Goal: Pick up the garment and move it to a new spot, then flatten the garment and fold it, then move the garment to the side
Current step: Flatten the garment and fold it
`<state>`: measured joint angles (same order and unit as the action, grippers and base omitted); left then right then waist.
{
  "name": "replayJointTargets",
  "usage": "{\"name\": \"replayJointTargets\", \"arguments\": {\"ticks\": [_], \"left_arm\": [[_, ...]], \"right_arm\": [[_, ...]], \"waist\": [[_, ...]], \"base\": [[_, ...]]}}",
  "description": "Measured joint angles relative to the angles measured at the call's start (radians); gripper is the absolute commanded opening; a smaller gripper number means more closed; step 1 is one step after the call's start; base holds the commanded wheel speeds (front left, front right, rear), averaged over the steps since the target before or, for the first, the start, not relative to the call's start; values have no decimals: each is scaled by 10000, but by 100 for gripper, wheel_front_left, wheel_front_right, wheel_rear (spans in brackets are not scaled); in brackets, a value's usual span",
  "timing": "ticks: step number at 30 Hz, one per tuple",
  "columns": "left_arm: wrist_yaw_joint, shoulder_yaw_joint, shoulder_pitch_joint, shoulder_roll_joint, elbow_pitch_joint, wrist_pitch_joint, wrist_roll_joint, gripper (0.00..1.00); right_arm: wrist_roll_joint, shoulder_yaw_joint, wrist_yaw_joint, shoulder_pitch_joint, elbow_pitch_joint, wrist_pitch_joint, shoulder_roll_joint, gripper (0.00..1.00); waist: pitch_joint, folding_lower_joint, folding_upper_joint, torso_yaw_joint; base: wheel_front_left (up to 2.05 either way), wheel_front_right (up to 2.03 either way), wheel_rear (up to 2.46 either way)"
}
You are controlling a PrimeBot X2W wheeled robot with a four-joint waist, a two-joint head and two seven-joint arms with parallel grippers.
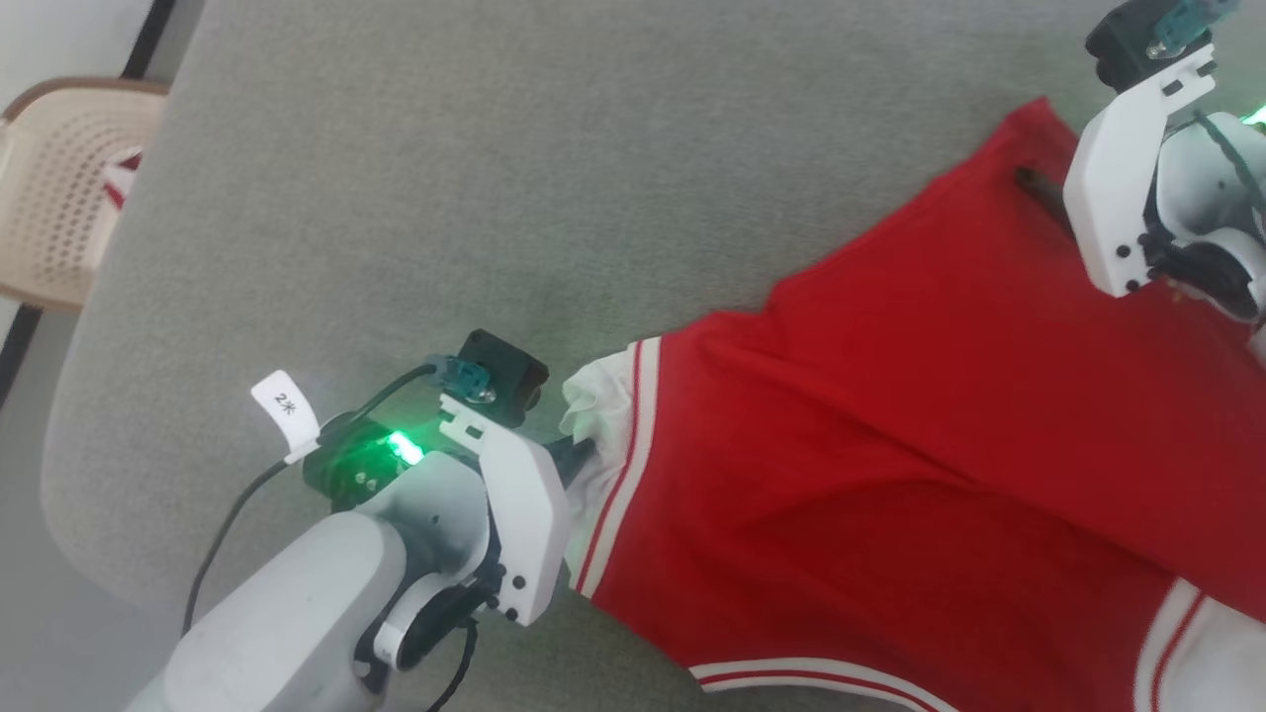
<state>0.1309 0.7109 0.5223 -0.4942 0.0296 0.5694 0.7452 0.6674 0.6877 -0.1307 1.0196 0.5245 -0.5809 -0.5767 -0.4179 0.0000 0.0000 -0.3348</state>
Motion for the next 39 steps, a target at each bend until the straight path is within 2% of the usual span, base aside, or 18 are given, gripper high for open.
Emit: {"name": "replayJointTargets", "arguments": {"ticks": [3, 9, 10, 11, 15, 21, 30, 34, 39], "left_arm": [[-142, 92, 145, 176, -249, -92, 0, 0], [-353, 153, 364, 384, -675, -270, 4, 0], [-385, 157, 367, 393, -740, -272, 10, 0], [-391, 159, 372, 399, -807, -303, 13, 0], [-422, 113, 491, 376, -1024, -330, 33, 0], [-382, -142, 890, 121, -1206, -311, 21, 0], [-301, -1076, 2668, -882, -1195, -180, -301, 0], [-499, -1292, 3566, -1321, -1365, 12, -581, 0], [-865, -1427, 4662, -1590, -1743, 40, -811, 0]], "right_arm": [[148, 698, -2, 523, 905, -276, -44, 100], [943, 1365, -13, 1346, 2301, -993, 161, 100], [1066, 1446, -13, 1444, 2452, -1141, 186, 58], [1174, 1572, -12, 1546, 2522, -1308, 207, 0], [1515, 1921, -12, 1735, 2665, -1400, 205, 0], [1816, 2119, -15, 1748, 2871, -410, 303, 0], [2104, 2600, -8, 2159, 1801, 988, -311, 0], [2119, 2631, -8, 2300, 1312, 1338, -652, 0], [2159, 2429, -10, 2421, 748, 1553, -1035, 0]], "waist": [[-177, 0, 0, -271], [-420, 0, 0, -591], [-436, 0, 1, -606], [-444, 0, 0, -607], [-419, 0, 0, -508], [-109, 0, 0, -119], [881, 0, 0, 1037], [1390, 0, 0, 1507], [2058, 0, 0, 2020]], "base": [[0, 0, 0], [0, 0, 0], [0, 0, 0], [0, 0, 0], [0, 0, 0], [0, 0, 0], [0, 0, 0], [0, 0, 0], [0, 0, 0]]}}
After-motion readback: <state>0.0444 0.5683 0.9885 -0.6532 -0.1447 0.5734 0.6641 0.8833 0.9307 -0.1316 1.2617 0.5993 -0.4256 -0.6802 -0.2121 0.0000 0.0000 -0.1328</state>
